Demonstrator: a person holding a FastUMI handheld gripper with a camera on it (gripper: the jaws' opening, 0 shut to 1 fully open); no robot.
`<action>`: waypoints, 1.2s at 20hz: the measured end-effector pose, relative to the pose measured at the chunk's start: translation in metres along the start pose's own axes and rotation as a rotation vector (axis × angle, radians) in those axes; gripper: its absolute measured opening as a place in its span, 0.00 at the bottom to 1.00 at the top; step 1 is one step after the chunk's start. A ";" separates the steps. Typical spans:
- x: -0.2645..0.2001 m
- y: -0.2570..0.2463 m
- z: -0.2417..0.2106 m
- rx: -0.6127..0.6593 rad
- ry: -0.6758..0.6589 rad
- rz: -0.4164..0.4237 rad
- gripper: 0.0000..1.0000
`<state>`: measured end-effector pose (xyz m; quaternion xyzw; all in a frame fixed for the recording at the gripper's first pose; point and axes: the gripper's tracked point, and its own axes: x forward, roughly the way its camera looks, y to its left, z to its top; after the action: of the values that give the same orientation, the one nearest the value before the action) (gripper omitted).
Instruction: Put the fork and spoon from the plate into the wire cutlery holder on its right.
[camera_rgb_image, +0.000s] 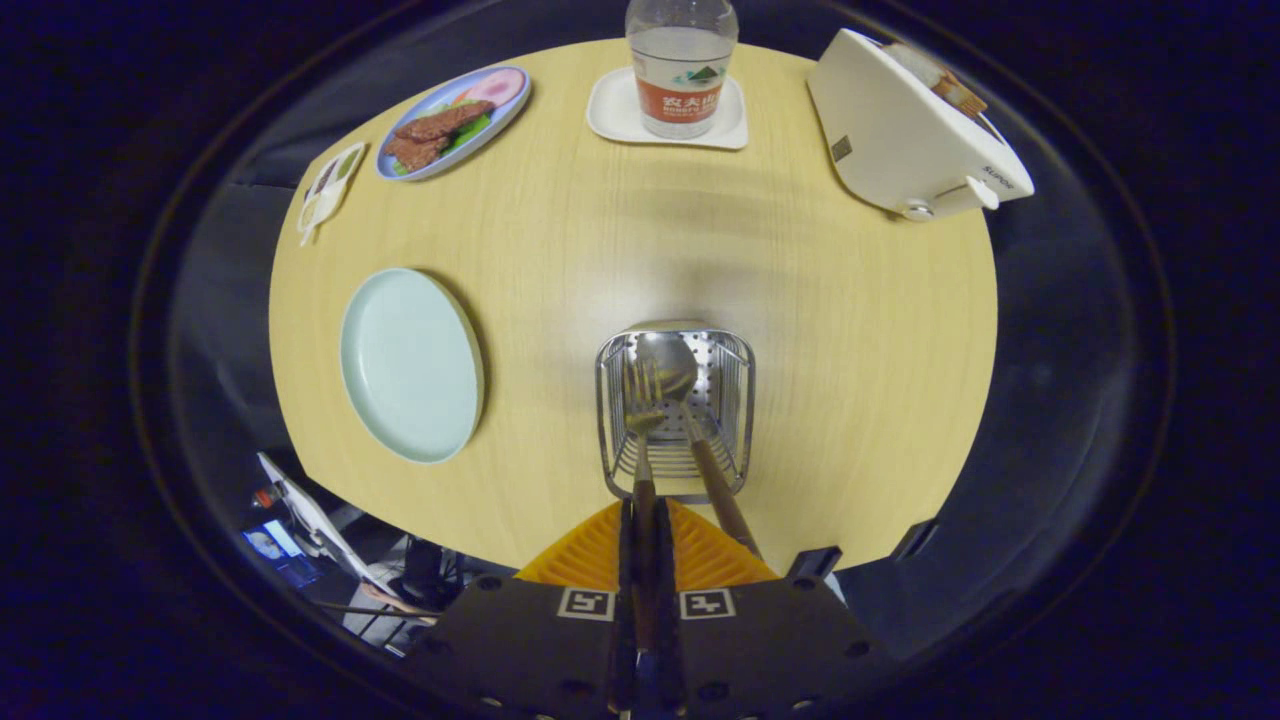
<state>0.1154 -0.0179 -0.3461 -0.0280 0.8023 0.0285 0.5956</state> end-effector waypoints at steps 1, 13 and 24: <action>-0.001 0.000 0.003 -0.008 -0.021 -0.004 0.09; -0.028 0.041 -0.015 0.111 -0.365 0.101 0.67; -0.135 0.102 -0.060 0.033 -0.989 -0.030 0.96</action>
<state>0.0887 0.0809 -0.1982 -0.0134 0.4235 0.0169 0.9056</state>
